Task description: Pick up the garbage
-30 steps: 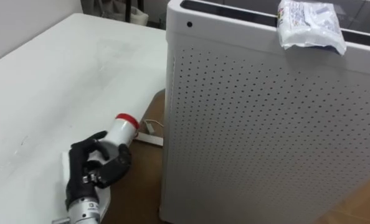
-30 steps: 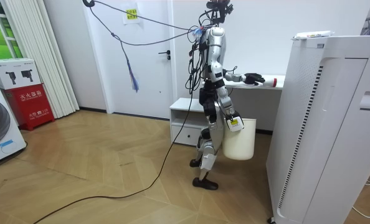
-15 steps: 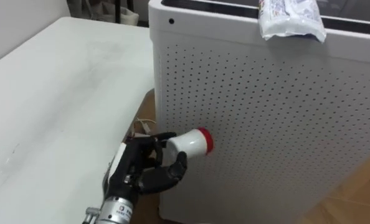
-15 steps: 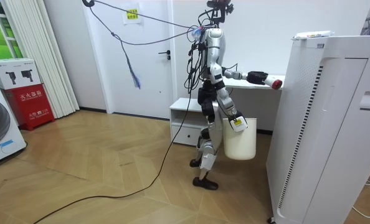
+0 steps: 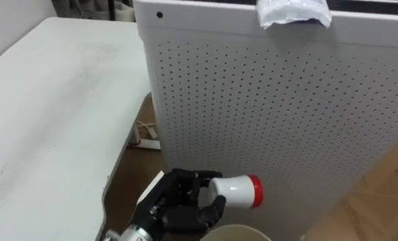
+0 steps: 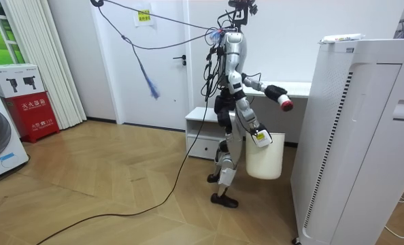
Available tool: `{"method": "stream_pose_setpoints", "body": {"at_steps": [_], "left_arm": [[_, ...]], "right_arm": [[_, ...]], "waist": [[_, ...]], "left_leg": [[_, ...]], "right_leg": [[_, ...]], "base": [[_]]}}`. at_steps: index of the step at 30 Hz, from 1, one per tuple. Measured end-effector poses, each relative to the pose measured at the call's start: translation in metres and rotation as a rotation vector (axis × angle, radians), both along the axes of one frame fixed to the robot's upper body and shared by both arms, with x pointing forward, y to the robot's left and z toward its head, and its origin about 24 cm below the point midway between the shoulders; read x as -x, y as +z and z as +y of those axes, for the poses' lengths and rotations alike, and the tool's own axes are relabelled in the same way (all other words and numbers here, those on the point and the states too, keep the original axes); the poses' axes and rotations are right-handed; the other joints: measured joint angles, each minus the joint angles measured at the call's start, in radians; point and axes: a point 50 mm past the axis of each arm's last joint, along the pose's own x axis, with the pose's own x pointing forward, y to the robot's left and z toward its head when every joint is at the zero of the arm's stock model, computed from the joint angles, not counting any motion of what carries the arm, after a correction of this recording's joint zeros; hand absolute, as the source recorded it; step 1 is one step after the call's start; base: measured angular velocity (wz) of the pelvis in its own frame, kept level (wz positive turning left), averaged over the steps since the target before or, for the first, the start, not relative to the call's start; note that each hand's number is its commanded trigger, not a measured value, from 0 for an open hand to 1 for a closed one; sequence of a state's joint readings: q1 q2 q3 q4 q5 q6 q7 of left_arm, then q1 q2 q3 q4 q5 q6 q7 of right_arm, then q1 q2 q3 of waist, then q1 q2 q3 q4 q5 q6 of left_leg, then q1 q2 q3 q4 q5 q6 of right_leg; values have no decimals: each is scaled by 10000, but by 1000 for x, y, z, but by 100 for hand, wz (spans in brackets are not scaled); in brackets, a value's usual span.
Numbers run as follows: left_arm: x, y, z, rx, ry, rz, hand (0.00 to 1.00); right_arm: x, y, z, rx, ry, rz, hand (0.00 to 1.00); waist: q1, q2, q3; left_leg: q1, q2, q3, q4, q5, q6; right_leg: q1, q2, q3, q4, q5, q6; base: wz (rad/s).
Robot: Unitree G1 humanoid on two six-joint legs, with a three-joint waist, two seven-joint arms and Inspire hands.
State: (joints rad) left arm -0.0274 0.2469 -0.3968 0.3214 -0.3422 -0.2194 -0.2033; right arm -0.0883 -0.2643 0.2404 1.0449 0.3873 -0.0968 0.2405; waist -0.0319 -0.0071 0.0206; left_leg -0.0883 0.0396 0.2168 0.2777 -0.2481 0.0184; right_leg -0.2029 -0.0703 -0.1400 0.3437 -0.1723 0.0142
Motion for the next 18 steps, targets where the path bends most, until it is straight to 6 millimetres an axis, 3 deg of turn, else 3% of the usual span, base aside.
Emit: {"method": "stream_pose_setpoints", "body": {"at_steps": [7, 13, 14, 15, 18], "left_arm": [[13, -28, 1, -520, -277, 1390, 100], [23, -43, 1, -774, -624, 2097, 100], [24, -45, 1, -766, -670, 2162, 33], [26, -47, 1, -783, -693, 2296, 0], [30, -54, 1, -895, -769, 2626, 0]], "right_arm": [[-8, 2, 1, 408, 42, -144, 100], [-7, 1, 7, 424, 337, -77, 100], [-7, 1, 8, 414, 328, -83, 100], [-8, 1, 8, 401, 331, -102, 100], [-8, -1, 10, 414, 277, -66, 100]], "waist": [[-58, 262, 13], [-144, 294, 19], [-145, 301, 24], [-134, 325, 38], [-216, 396, 69]], "left_leg": [[-650, 9, 48, 259, 0, -1], [-765, 26, 170, 257, 0, 0], [-770, 25, 207, 252, 0, 0], [-771, 35, 256, 238, 0, 0], [-778, 47, 266, 235, 0, 0]], "right_leg": [[-644, -43, -63, 204, 10, -17], [-796, -31, -4, 199, 31, -49], [-814, -32, 4, 198, 35, -52], [-838, -32, 3, 196, 48, -62], [-845, -33, -14, 198, 53, -64]], "base": [[0], [-4], [-9], [-10], [-3]]}}
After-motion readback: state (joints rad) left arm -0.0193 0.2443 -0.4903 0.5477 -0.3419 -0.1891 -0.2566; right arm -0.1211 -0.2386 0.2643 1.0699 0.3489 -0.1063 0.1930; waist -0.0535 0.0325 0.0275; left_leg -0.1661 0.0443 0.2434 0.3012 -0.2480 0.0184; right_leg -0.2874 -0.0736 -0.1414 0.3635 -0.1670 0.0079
